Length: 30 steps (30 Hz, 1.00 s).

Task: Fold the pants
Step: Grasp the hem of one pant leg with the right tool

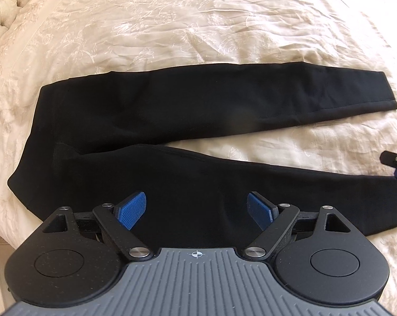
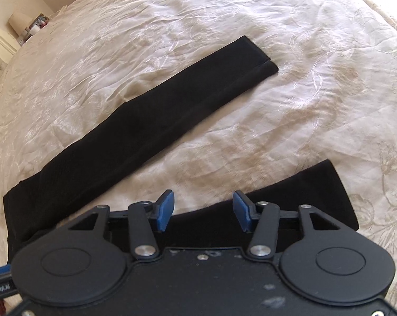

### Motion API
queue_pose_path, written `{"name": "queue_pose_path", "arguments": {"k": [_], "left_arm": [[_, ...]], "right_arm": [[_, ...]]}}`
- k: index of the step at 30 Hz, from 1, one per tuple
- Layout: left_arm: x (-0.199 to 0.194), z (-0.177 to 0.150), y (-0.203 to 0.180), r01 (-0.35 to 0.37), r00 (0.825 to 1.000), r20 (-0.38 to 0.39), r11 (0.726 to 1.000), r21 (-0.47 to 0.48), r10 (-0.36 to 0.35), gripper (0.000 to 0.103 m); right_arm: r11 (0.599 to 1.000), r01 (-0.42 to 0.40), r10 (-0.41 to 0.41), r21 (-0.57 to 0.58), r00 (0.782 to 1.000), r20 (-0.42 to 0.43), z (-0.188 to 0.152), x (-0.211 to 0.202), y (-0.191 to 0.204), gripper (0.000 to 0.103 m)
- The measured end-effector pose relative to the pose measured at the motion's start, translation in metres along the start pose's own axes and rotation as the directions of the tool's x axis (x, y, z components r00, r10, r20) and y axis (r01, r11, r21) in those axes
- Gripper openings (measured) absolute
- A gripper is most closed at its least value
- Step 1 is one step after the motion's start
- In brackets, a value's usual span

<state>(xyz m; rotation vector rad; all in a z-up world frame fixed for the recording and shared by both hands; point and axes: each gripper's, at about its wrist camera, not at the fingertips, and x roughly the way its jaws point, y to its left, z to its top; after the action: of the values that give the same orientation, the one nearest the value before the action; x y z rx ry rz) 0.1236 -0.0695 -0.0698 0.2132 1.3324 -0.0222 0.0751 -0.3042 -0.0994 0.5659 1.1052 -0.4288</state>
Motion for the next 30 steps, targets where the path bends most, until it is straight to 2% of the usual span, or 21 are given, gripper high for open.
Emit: {"name": "queue_pose_path", "arguments": {"k": [10,19,20,21,23,30], "left_arm": [[0.016,0.014,0.004,-0.037,0.998,-0.044,0.996,-0.078,0.034,0.084],[0.026,0.02,0.013,-0.068,0.995,-0.083,0.99,-0.122,0.058,0.084],[0.027,0.02,0.013,-0.069,0.995,-0.086,0.99,-0.123,0.059,0.084],[0.027,0.02,0.014,-0.071,0.994,-0.089,0.99,-0.123,0.06,0.084],[0.028,0.019,0.013,-0.071,0.994,-0.091,0.99,-0.122,0.06,0.084],[0.024,0.017,0.015,-0.055,0.996,-0.073,0.991,-0.118,0.047,0.084]], "right_arm": [[0.989,-0.003,-0.003,0.151,0.999,0.037,0.085,0.051,-0.049,0.053],[0.968,-0.034,0.031,0.249,0.999,0.015,0.116,0.096,-0.062,0.053],[0.965,-0.044,0.041,0.258,0.999,0.018,0.118,0.1,-0.062,0.044],[0.963,-0.055,0.051,0.264,0.998,0.024,0.119,0.102,-0.063,0.028],[0.964,-0.057,0.053,0.26,0.998,0.024,0.118,0.103,-0.059,0.009],[0.983,-0.025,0.012,0.184,0.997,0.072,0.097,0.069,-0.047,0.005]]}}
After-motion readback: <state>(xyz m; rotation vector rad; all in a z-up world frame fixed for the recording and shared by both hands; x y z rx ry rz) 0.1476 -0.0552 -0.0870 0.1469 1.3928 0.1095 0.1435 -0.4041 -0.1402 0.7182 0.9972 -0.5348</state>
